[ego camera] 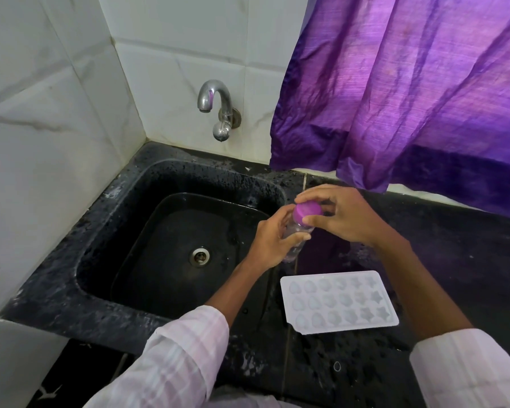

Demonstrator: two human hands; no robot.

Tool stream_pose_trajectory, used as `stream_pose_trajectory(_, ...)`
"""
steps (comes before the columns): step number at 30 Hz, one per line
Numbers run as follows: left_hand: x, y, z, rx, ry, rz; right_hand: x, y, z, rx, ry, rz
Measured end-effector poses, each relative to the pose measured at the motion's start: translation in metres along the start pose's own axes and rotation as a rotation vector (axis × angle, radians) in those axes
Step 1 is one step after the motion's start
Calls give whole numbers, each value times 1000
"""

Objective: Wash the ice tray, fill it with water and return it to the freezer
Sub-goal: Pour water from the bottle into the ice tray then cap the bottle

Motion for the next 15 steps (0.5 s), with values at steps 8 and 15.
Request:
stream_pose_trajectory(8, -1, -1, 1, 14, 43, 6, 11, 3, 10, 118, -93, -17)
stream_pose_trajectory(15, 1, 1, -2, -8, 35, -11, 2, 2, 7, 34, -9, 25)
Point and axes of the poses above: each hand's wrist, its own y-axis towards the middle knuckle, its own x-axis out of the palm, z = x × y, the point moved 6 cm from there along y, towards the middle knuckle, and after that the axes turned 12 degrees about -z, right-handed, at the moved point
